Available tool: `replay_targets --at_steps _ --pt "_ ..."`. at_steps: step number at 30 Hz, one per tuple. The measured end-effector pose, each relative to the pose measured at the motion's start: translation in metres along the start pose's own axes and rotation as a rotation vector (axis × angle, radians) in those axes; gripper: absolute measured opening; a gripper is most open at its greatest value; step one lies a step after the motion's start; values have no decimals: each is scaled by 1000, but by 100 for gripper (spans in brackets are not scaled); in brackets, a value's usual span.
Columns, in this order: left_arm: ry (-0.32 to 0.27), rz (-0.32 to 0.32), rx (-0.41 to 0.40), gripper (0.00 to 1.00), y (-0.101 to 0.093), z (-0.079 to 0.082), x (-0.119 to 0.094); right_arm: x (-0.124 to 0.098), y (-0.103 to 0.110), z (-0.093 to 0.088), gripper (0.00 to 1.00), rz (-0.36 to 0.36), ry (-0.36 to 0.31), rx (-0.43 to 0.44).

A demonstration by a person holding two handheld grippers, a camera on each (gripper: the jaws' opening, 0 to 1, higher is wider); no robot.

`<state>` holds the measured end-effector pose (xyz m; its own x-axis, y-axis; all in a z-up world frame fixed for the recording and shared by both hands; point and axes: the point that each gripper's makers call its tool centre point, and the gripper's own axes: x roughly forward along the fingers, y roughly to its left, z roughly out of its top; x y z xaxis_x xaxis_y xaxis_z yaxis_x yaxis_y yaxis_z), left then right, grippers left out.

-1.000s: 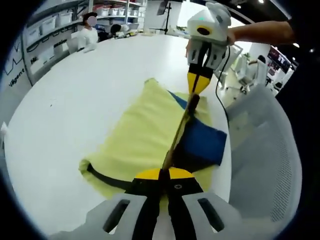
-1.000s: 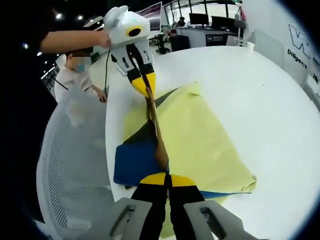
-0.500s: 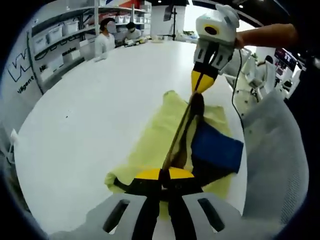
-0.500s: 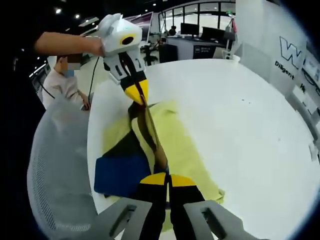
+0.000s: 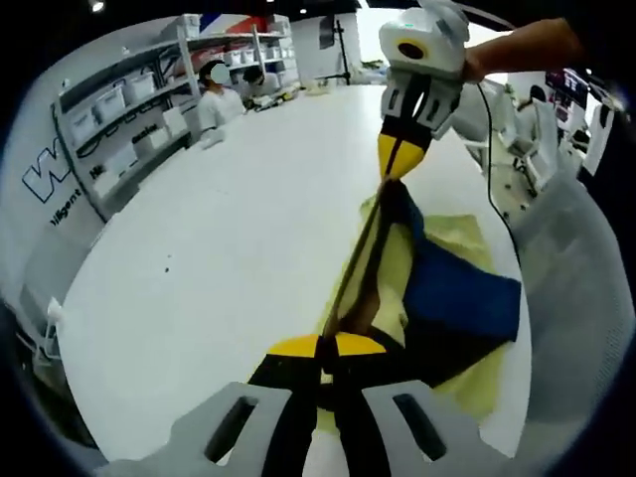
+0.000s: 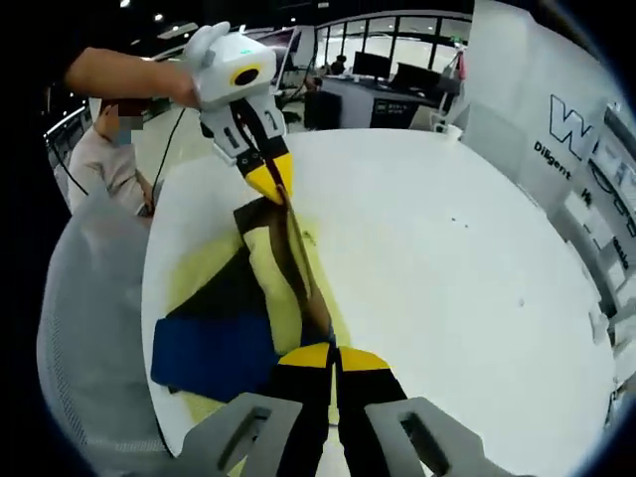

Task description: Fold the garment on the visible template until the final outline fits inside the template.

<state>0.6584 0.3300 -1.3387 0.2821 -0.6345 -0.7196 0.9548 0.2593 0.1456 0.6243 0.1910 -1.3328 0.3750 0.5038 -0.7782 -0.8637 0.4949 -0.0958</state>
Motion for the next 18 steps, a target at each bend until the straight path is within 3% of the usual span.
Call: replay_targets --at_steps 5,9,18 --pt "-7 30 39 9 15 10 0 -2 -13 7 0 -28 -9 -2" --pt "-26 58 26 9 30 19 0 -4 -27 13 0 -63 -24 13" --pt "-25 93 60 9 48 30 1 -4 -52 27 0 -123 -21 -2"
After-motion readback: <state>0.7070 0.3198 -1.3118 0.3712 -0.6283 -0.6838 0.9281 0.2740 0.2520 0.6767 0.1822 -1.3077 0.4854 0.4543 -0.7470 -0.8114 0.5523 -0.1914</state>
